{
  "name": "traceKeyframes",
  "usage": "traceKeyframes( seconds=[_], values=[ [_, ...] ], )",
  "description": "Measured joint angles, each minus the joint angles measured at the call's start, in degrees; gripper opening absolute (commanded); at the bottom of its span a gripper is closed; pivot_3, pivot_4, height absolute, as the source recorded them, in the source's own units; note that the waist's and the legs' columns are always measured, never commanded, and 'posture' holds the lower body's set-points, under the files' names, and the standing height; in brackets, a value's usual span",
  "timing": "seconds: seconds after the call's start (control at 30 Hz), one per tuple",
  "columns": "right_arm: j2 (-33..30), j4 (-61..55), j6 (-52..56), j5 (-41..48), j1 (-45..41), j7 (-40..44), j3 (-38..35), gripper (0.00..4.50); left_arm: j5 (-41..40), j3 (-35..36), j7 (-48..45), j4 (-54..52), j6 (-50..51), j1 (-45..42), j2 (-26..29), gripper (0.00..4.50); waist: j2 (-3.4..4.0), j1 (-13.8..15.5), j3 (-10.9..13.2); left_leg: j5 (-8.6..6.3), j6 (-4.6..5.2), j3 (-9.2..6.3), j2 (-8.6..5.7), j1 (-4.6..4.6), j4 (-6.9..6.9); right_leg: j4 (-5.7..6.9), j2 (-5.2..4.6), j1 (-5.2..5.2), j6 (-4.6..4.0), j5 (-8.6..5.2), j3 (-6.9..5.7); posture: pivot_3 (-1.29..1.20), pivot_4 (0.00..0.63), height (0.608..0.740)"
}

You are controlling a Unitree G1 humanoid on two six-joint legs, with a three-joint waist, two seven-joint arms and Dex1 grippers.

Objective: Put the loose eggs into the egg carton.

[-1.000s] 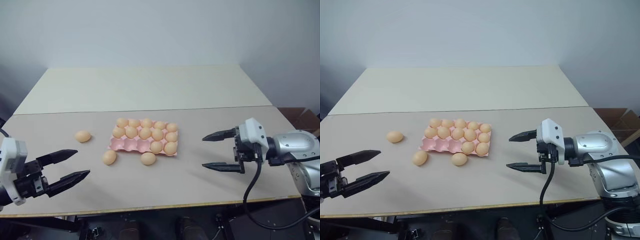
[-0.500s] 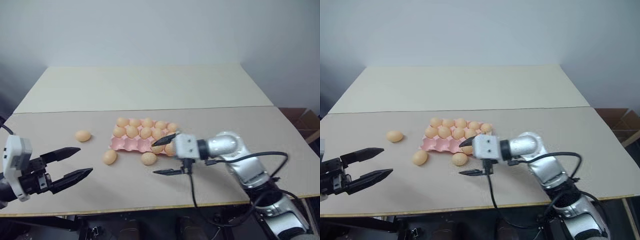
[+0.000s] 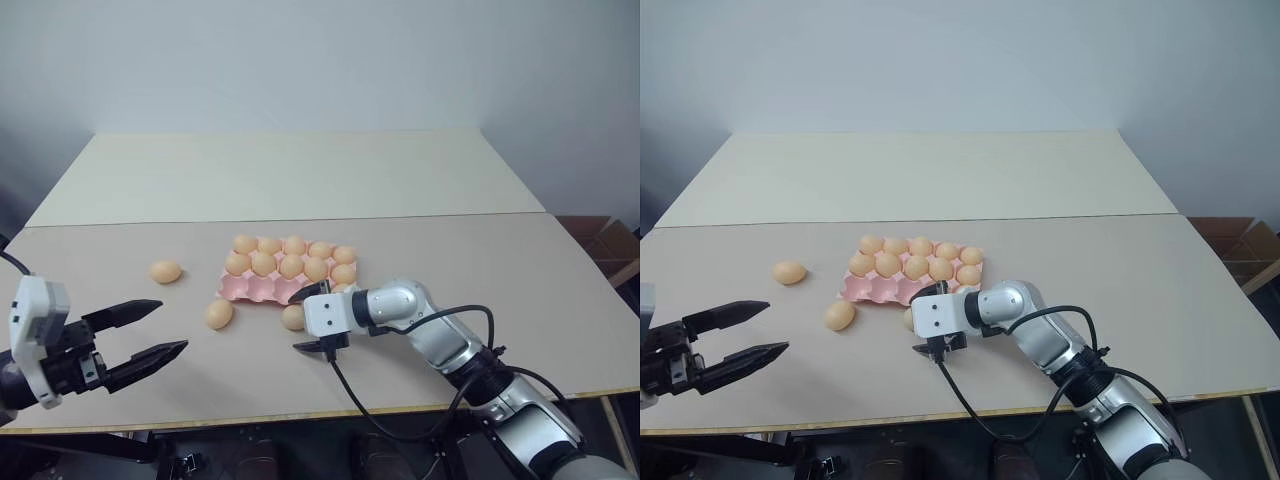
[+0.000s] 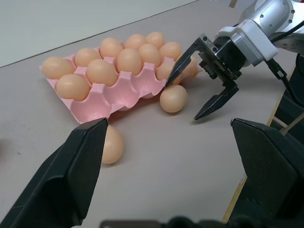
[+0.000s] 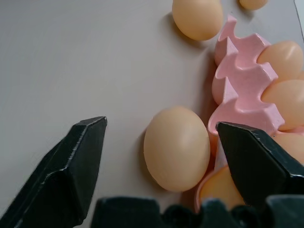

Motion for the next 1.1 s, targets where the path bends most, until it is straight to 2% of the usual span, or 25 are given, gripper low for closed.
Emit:
traceKeyframes(
  seconds=[0.2,0.53,0.63,0.83,1.1],
  values=[
    [0.6,-0.4,-0.6,-0.2,0.0,-0.1,0.0,1.11,-0.3,0.4,0.4,-0.5,0.0,0.3,0.0,4.5,-0.05,0.0,0.0,0.0,0.0,0.0,0.0,0.05,0.0,0.01,0.0,0.05,0.0,-0.01,0.0,0.0,0.15,0.74],
    [-0.6,-2.9,0.0,-0.1,0.2,0.9,-0.3,1.11,-0.8,0.5,0.4,-0.9,0.0,0.1,0.0,4.5,-0.1,0.0,-0.1,0.0,0.0,0.0,0.01,0.05,0.0,0.01,0.01,0.04,-0.01,-0.01,0.0,0.0,0.15,0.74],
    [-0.6,-2.9,0.0,-0.1,0.4,1.1,-0.3,1.65,-0.8,0.5,0.5,-0.8,0.0,-0.3,0.0,4.5,-0.1,0.0,-0.1,0.0,0.0,0.0,0.01,0.05,0.0,0.02,0.01,0.04,-0.01,-0.01,-0.01,0.0,0.15,0.74],
    [-0.1,-2.9,0.0,-0.1,0.5,0.9,-0.4,3.64,-0.7,0.5,0.5,-0.6,0.0,-0.9,0.2,4.5,-0.1,0.0,-0.1,0.0,0.0,0.0,0.01,0.05,0.0,0.01,0.01,0.04,-0.01,0.0,0.0,0.0,0.15,0.74],
    [0.4,-2.3,-0.2,-0.9,0.5,0.0,-0.2,3.64,-0.3,0.5,0.6,-0.6,0.0,-0.9,0.2,4.5,-0.1,0.0,-0.1,0.0,0.0,0.0,0.01,0.05,0.0,0.0,0.01,0.04,-0.01,-0.01,0.0,0.0,0.15,0.74]
  ],
)
